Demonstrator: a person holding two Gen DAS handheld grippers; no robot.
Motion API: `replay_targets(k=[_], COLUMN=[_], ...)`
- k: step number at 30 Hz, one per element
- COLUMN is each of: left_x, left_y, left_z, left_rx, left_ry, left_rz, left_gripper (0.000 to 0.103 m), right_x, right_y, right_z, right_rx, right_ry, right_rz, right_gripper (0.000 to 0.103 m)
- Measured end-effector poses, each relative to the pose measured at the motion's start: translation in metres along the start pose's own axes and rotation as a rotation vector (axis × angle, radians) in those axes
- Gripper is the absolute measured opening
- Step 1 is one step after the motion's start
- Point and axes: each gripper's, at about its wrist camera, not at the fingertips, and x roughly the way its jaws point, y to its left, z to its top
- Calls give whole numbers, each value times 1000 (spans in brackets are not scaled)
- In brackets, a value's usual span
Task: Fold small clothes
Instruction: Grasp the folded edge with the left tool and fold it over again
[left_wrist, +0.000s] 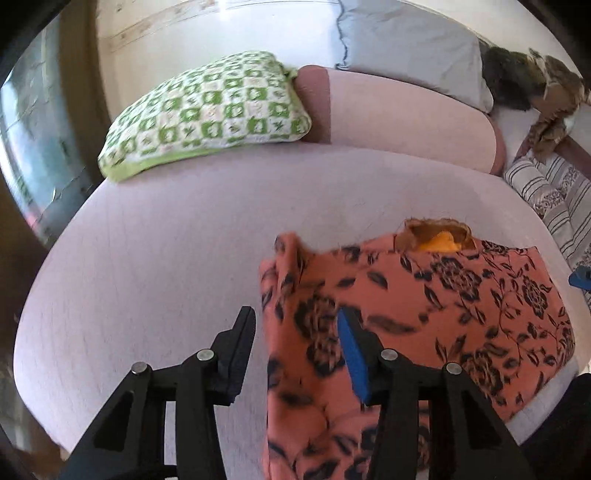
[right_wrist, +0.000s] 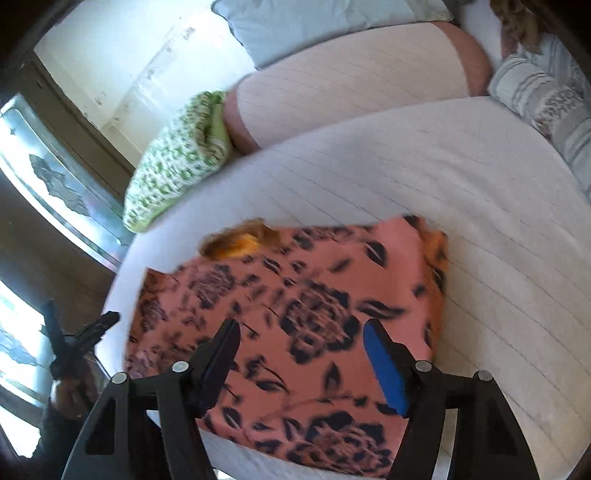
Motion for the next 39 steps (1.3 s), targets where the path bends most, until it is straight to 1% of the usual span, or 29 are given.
replay_targets(k=[1, 3, 4, 6, 9, 10, 11, 12, 13, 14, 15, 17, 18, 20, 23, 24, 26, 27, 28, 29, 30, 31, 33, 34, 35, 36, 37, 38, 39], left_x=[11, 26, 40, 60, 105, 117, 119, 115, 109, 102, 96, 68, 55, 21, -15, -14, -13, -3, 11, 24, 20, 9, -7, -9, -9, -3, 1, 10, 9], left_y=[-1, -2, 1, 3, 17, 22, 27, 28, 28, 29, 30, 28, 26, 15, -8, -12, -25, -27, -26, -21, -16, -11, -10, -9, -9, -8, -12, -10, -6], left_z=[10, 19, 27, 33, 32, 28, 26, 26, 27, 27, 27, 22, 21, 10, -15, -20, -41, -52, -60, -71, -72, -70, -67, -66, -67, -70, -76, -82, -84], left_rx=[10, -2, -10, -15, -42, -56, -78, -79, -74, -72, -73, -83, -83, -68, -39, -35, -27, -16, -9, -26, -55, -92, -88, -80, -78, -74, -70, -74, -103], left_ry=[15, 47, 59, 94, 207, 239, 222, 211, 197, 178, 165, 110, 79, 13, -22, -22, 13, 62, 144, 226, 203, 160, 111, 95, 96, 125, 161, 216, 222], left_rz=[3, -11, -3, 28, 135, 133, 132, 146, 150, 162, 171, 181, 175, 127, 68, 62, 64, 96, 142, 154, 132, 131, 130, 123, 127, 144, 157, 170, 157], left_gripper=[47, 47, 47, 47, 48, 52, 55, 59, 59, 59, 59, 59, 59, 59, 59, 61, 65, 65, 65, 66, 66, 65, 66, 67, 69, 69, 70, 71, 72], right_x=[20, 37, 44, 63, 98, 112, 122, 132, 131, 124, 115, 97, 85, 60, 36, 35, 44, 56, 64, 69, 63, 54, 36, 30, 29, 32, 38, 52, 62], right_y=[7, 9, 3, 0, -34, -43, -58, -82, -99, -100, -93, -77, -68, -49, -14, -3, -1, -10, -20, -28, -31, -28, -12, -1, 4, 9, 6, -5, -13], right_z=[13, 26, 33, 42, 55, 58, 60, 58, 57, 59, 61, 60, 55, 38, 1, -18, -43, -62, -72, -80, -81, -78, -68, -63, -60, -58, -60, -65, -69], right_rx=[3, 21, 48, 74, 180, 202, 243, 334, 420, 435, 400, 313, 290, 255, 209, 205, 226, 256, 289, 325, 350, 364, 308, 266, 244, 231, 247, 283, 313], right_ry=[1, 5, 18, 30, 60, 63, 71, 87, 48, 22, 0, -20, -23, -26, 9, 26, 70, 110, 142, 154, 111, 91, 35, 17, 14, 13, 22, 57, 95], right_rz=[0, 16, 46, 75, 132, 105, 44, 13, 93, 102, 80, 27, 26, 85, 249, 297, 293, 231, 157, 126, 150, 151, 150, 175, 203, 238, 243, 208, 160], right_gripper=[72, 72, 72, 72, 73, 73, 73, 72, 72, 72, 72, 72, 72, 73, 80, 82, 82, 82, 77, 77, 77, 77, 80, 81, 81, 82, 85, 85, 81])
